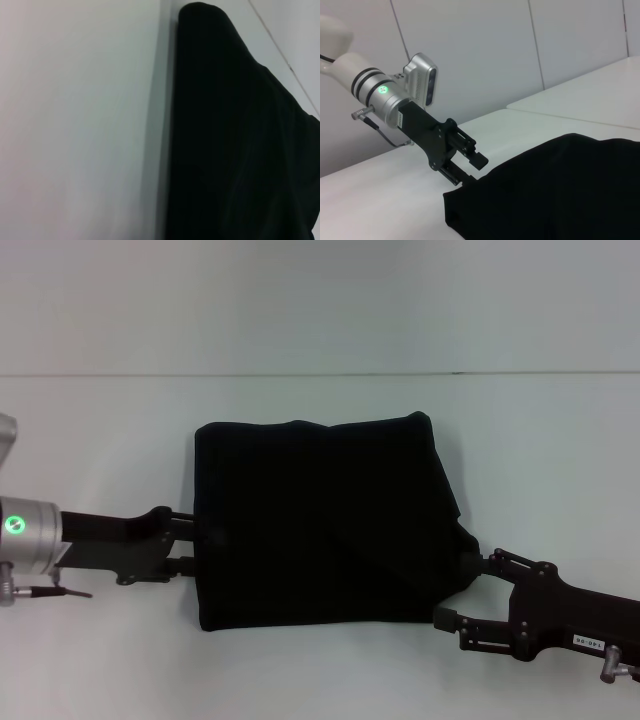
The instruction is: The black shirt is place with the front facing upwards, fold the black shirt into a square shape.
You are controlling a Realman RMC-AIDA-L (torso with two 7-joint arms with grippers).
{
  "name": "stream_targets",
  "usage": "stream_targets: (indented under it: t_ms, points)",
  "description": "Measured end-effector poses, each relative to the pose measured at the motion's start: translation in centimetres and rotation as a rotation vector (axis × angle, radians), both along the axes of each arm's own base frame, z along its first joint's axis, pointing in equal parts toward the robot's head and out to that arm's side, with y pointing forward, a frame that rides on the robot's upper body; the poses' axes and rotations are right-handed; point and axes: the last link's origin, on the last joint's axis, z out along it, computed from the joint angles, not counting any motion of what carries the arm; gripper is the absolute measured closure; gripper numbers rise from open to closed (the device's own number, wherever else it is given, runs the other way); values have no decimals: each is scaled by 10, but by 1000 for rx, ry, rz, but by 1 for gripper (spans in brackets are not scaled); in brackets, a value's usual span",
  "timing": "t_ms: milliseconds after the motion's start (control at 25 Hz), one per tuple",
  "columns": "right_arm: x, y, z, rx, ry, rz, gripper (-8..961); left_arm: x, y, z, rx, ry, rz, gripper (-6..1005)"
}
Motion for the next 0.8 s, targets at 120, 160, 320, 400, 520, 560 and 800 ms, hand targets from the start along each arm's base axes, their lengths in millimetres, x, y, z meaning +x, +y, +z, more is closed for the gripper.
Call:
stream_targets:
  t_ms: [120,160,320,400,520,560,800]
  points:
    - [0,0,0,0,1,1,9,3,2,-4,-1,5,-6,386]
    - [0,0,0,-1,2,1,9,3,2,-5,-3,10,-9,386]
    - [-1,-1,0,-3,7,4,9,4,4,-7,-3,19,-8,388]
    - [-2,-1,1,-3,12,6,9,4,4,-6,2,18,-2,388]
    - [-2,-1,1,-4,17,9,9,5,5,-6,-1,44,-39,390]
    - [-2,-1,1,-3,17,9,9,5,5,-6,-2,49,-48,390]
    - [-2,-1,2,-1,20,8,8,4,6,-7,12,65,-71,612]
